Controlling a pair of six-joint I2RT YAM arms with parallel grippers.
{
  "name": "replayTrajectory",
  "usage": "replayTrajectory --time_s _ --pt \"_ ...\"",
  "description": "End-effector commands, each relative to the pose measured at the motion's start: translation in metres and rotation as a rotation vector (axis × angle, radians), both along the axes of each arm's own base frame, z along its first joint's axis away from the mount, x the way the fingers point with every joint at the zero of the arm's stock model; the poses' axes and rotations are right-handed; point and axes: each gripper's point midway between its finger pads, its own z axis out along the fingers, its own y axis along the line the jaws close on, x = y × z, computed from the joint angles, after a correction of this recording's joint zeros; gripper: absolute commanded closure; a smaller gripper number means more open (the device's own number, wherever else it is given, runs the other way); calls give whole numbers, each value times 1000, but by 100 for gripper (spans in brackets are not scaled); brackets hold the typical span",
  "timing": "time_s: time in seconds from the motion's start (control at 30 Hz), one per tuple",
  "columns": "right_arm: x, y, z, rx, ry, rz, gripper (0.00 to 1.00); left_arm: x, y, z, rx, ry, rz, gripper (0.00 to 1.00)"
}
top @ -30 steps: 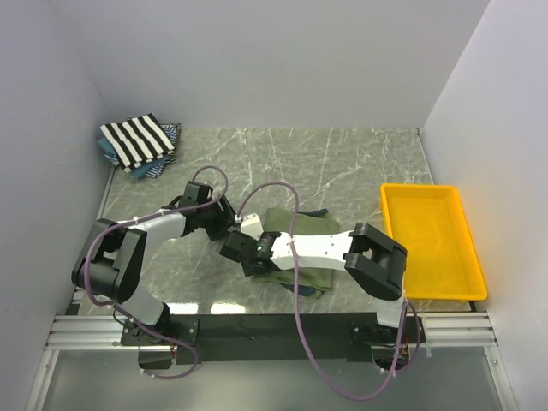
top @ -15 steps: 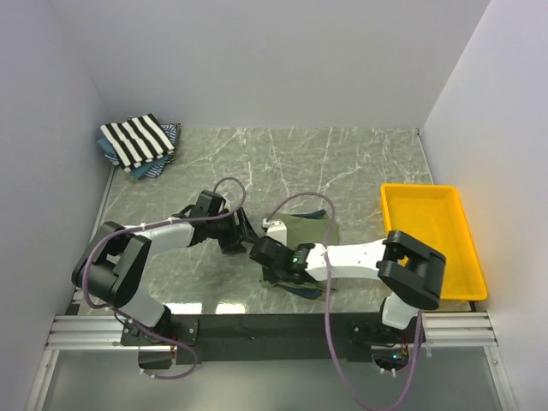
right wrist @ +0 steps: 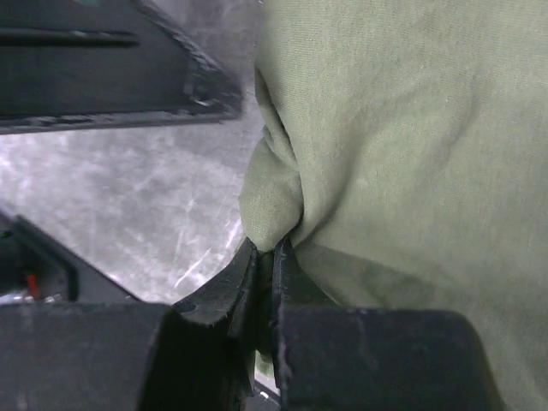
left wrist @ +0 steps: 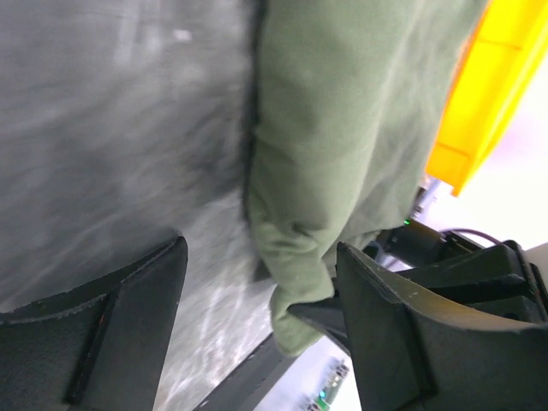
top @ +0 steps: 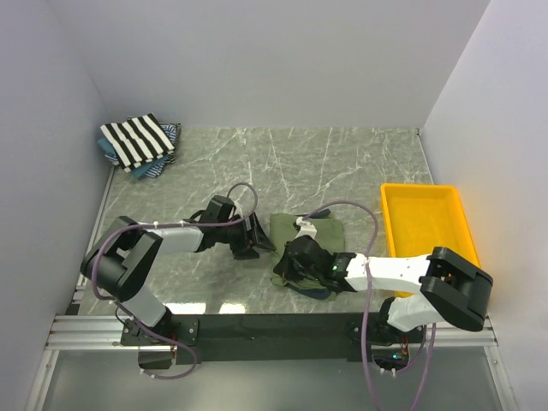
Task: Fold and stack the tank tops
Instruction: Neatly place the folded tank top to the corner
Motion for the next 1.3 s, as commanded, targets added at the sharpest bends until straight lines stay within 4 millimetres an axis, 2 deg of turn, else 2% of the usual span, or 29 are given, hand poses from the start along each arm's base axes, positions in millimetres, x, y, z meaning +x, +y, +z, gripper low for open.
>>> replayTrajectory --time_s 0.0,0.1,0.23,0.43,0.5,0.53,0.6,0.63,0.67,0.7,0.77,0.8,0.83,0.87,0.9,0.93,0.97,1.0,1.03,1.07,1.1,1.13,1.17,1.2,1.23,1.27 --pt "7 14 28 159 -43 -7 100 1 -19 5 -73 -4 -18 23" --pt "5 14 27 158 -39 4 100 1 -34 6 -102 9 -20 21" --pt "2 15 29 181 -38 14 100 5 -43 0 -121 25 -1 21" --pt "1 14 34 201 -42 15 100 9 -46 -16 -82 77 58 23" --pt "1 13 33 198 -43 17 100 10 -43 -21 -46 94 74 29" --pt "0 15 34 199 -41 21 100 17 -44 -19 -31 69 81 33" --pt "0 16 32 196 -39 28 99 18 -39 -23 16 70 78 43" --pt "1 18 33 198 -38 31 98 28 -41 -19 31 43 88 48" --pt "0 19 33 198 -36 43 96 30 -40 -20 56 39 87 59" --pt "-1 20 30 188 -29 49 94 29 -36 -24 93 49 87 64" --pt "-1 25 31 177 -29 74 78 44 -33 -22 147 -5 99 75" --pt "0 26 28 162 -23 77 73 42 -27 -27 196 -1 85 78" --pt "1 30 33 163 -32 86 65 54 -29 -20 215 -35 93 81" --pt "1 29 31 141 -32 98 62 63 -24 -26 269 -58 111 96" --pt "3 30 35 140 -43 99 60 68 -19 -27 311 -80 102 99" --pt "6 32 44 139 -66 105 56 77 -19 -21 347 -95 102 100" --pt "6 29 45 122 -64 104 55 83 -15 -24 389 -106 103 99" --pt "9 27 54 121 -88 95 53 97 -2 -25 471 -160 124 99" --pt "15 28 65 122 -109 85 52 107 -2 -15 497 -185 124 99" --pt "15 20 64 78 -105 80 52 121 10 -17 577 -220 159 99" --pt "20 15 73 66 -128 50 51 141 11 -3 593 -273 161 99" --pt "24 14 83 66 -140 41 51 144 20 -3 645 -265 157 99" --pt "25 3 81 26 -127 22 51 152 26 -9 692 -265 155 99" --pt "28 -1 89 29 -141 9 51 166 43 -5 776 -303 175 100" --pt "31 -5 95 26 -154 -7 50 184 44 10 802 -348 201 99" --pt "32 -12 95 6 -157 -11 50 187 55 3 872 -332 193 99"
